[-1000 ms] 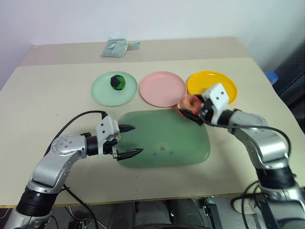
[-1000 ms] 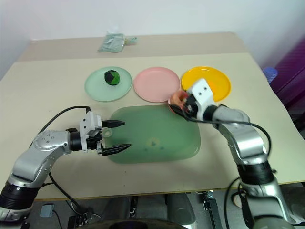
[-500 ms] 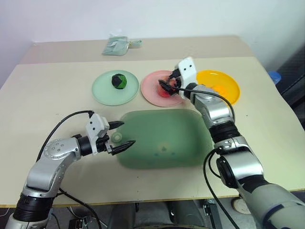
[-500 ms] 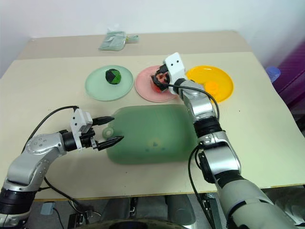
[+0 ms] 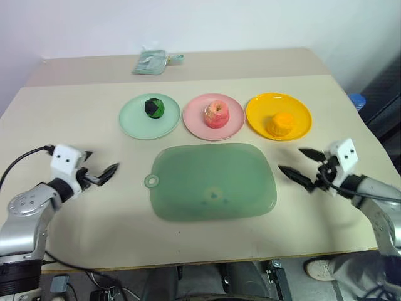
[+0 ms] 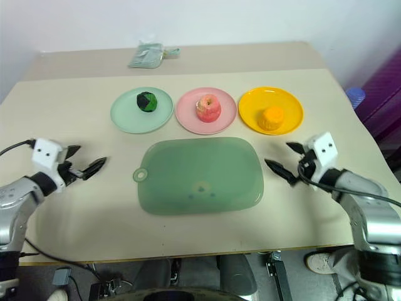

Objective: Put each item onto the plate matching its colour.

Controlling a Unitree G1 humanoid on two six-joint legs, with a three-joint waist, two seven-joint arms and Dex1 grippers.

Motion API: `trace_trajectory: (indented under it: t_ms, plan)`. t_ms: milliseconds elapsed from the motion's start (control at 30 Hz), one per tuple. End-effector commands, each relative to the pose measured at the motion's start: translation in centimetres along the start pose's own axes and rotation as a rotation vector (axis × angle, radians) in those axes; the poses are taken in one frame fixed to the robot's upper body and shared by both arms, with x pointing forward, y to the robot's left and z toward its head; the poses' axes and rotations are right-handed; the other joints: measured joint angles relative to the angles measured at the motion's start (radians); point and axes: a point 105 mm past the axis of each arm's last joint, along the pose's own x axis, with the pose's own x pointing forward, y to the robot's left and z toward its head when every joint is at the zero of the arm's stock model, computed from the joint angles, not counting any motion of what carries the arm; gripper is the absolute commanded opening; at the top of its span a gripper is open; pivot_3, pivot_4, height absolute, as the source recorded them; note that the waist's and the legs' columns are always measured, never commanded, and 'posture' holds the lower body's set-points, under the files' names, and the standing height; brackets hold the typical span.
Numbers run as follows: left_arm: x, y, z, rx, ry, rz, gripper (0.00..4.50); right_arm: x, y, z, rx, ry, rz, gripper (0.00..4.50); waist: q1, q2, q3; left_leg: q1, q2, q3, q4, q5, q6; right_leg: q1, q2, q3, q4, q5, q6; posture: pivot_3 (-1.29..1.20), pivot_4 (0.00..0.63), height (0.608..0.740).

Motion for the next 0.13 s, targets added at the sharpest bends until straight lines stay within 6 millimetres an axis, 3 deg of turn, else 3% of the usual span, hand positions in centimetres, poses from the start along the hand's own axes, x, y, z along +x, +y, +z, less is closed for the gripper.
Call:
trace_trajectory:
  t_ms: [33, 133]
  plan:
    - [-0.57, 0.14, 1.17, 0.034, -0.047, 0.022, 4.50, -0.61, -0.06, 1.34, -0.046, -0.027, 0.002, 4.45, 0.001, 0.000, 0.000, 0.001, 0.000, 0.000, 0.001, 0.000, 0.000, 0.001, 0.000, 0.000, 0.000, 0.000, 0.000, 0.00, 0.150, 0.740]
    - [-0.43, -0.24, 1.42, 0.023, -0.060, 0.028, 4.50, 0.25, -0.18, 1.88, -0.054, -0.043, 0.012, 4.45, 0.002, 0.000, 0.000, 0.001, 0.000, -0.001, 0.001, 0.000, 0.000, 0.002, 0.000, 0.000, 0.000, 0.000, 0.000, 0.00, 0.150, 0.740]
